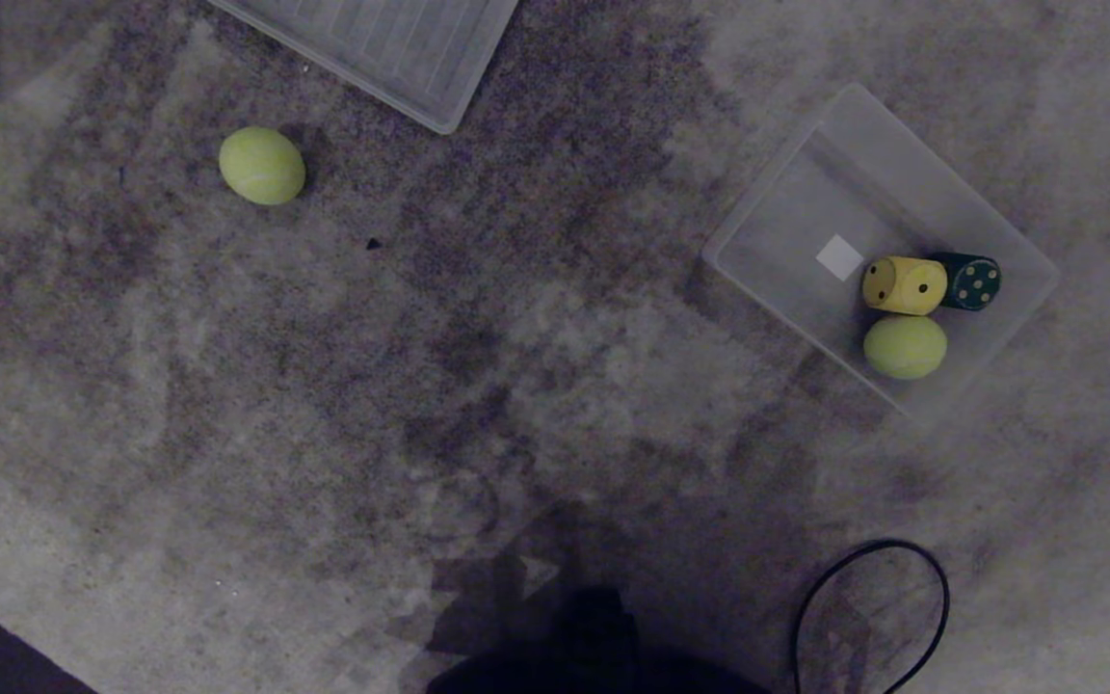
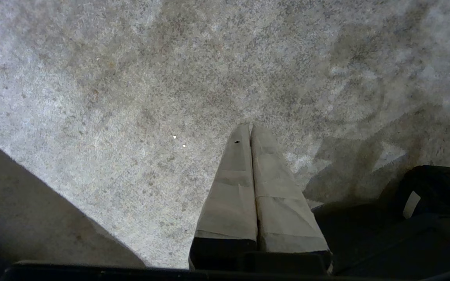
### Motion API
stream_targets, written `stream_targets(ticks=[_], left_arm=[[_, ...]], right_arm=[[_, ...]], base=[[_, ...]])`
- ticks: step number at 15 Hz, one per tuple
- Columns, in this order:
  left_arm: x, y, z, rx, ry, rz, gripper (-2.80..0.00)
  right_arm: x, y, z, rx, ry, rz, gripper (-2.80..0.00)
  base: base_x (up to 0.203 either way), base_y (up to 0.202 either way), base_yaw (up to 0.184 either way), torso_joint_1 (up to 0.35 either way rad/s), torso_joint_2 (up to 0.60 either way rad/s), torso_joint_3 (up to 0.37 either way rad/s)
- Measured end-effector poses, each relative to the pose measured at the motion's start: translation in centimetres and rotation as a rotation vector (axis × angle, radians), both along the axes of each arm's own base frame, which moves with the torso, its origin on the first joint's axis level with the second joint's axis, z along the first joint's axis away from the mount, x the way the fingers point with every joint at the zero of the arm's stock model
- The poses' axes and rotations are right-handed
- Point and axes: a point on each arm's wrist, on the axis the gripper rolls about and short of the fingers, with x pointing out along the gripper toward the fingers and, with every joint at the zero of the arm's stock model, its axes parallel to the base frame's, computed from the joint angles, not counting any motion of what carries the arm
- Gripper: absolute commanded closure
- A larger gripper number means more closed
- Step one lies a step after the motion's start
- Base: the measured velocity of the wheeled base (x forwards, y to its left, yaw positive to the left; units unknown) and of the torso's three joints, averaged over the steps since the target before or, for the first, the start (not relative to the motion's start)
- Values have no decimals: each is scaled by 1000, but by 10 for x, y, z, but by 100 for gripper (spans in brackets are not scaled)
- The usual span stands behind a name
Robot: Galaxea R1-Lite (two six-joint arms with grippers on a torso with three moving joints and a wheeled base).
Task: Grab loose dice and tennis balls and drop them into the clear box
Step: Put the toys in the box
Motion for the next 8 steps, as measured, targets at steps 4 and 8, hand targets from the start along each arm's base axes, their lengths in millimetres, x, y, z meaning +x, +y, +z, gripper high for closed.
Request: stream_targets(ticks=[4,8], left_arm=[[0,0,0,0,0,0,0],[0,0,0,0,0,1,0]], right_arm=[[63,2,24,98,130,4,0],[140,12,32,182,144,6,0]], base=[[0,0,0,0,0,0],[0,0,0,0,0,0]])
